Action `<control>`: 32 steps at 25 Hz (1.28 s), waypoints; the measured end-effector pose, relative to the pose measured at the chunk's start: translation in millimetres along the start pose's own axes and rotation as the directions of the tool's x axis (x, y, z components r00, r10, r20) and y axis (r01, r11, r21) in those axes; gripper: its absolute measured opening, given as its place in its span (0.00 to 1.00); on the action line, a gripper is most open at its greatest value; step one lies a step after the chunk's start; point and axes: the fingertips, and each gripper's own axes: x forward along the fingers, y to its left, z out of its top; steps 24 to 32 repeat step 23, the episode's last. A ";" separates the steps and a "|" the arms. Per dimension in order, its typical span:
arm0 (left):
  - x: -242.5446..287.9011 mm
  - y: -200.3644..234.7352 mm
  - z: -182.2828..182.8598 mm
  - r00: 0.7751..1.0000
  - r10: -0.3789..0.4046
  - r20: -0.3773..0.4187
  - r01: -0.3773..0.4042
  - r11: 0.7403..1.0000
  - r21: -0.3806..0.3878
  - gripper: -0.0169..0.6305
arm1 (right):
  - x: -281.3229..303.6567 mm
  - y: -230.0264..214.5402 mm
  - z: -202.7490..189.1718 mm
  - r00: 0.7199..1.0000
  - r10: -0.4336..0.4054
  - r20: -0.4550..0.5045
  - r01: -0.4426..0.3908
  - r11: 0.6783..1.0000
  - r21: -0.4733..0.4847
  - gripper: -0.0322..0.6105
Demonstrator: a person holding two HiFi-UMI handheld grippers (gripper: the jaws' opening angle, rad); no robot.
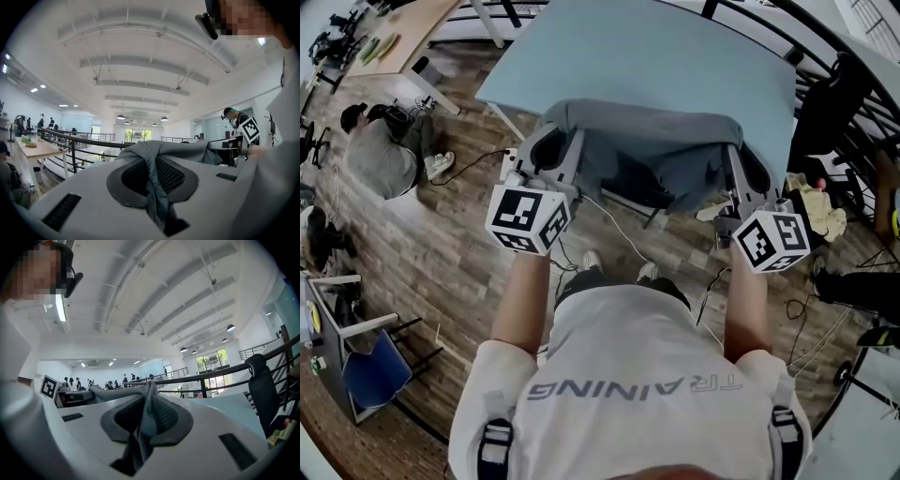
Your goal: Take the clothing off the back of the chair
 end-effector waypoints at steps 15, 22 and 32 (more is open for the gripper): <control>7.9 2.3 6.8 1.000 -0.006 0.005 0.006 1.000 0.007 0.14 | 0.0 -0.6 8.5 1.000 0.011 0.014 -0.011 1.000 0.000 0.16; 3.1 5.7 6.0 1.000 -0.003 0.002 0.003 1.000 0.008 0.13 | 0.7 5.8 7.4 1.000 0.022 0.014 -0.022 1.000 0.001 0.16; 2.2 6.3 5.9 1.000 -0.002 0.002 0.002 1.000 0.008 0.14 | 0.9 6.9 7.1 1.000 0.024 0.014 -0.024 1.000 0.002 0.16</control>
